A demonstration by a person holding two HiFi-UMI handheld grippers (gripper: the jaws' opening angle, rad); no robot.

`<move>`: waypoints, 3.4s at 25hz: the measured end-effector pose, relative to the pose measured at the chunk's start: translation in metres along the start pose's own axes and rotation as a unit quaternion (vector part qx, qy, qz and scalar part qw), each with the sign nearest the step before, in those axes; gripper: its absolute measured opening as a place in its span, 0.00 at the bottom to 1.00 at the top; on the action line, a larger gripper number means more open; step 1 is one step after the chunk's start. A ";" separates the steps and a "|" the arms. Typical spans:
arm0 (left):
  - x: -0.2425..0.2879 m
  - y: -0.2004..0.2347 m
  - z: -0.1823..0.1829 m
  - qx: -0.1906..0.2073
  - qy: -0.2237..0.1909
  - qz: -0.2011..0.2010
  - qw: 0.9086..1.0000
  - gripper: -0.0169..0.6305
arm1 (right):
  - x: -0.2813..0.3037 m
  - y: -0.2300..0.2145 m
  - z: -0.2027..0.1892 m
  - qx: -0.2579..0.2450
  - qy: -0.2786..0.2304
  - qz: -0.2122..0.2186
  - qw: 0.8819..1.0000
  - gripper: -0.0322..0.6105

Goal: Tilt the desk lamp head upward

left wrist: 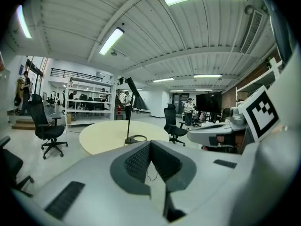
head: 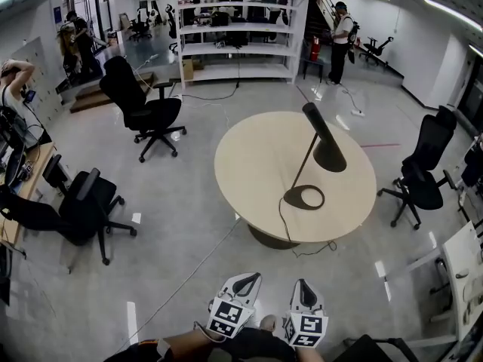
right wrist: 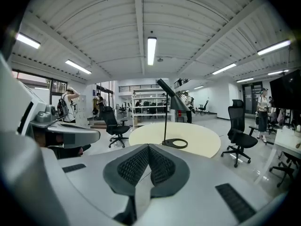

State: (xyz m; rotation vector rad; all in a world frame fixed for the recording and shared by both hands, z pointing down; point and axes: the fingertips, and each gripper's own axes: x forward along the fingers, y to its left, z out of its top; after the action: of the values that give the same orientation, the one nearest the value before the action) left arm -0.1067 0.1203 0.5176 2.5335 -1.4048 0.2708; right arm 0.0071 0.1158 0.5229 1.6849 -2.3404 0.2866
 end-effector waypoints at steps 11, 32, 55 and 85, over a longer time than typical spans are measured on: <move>0.116 -0.035 0.029 0.010 0.010 0.048 0.999 0.10 | 0.057 -0.119 0.022 0.002 -0.019 0.036 0.999 0.07; 0.204 -0.005 0.071 0.032 -0.002 0.018 0.999 0.10 | 0.124 -0.168 0.054 0.007 -0.025 0.019 0.999 0.07; 0.290 0.154 0.127 0.043 -0.025 -0.093 0.994 0.10 | 0.283 -0.147 0.114 0.027 0.003 -0.086 0.996 0.07; 0.372 0.161 0.330 0.107 -0.109 -0.013 0.988 0.12 | 0.370 -0.245 0.145 0.154 0.001 0.099 0.983 0.08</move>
State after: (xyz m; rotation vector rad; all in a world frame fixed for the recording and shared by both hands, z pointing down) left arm -0.0335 -0.3584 0.3210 2.8291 -1.4888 0.1488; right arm 0.1152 -0.3383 0.5034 1.5688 -2.5720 0.7222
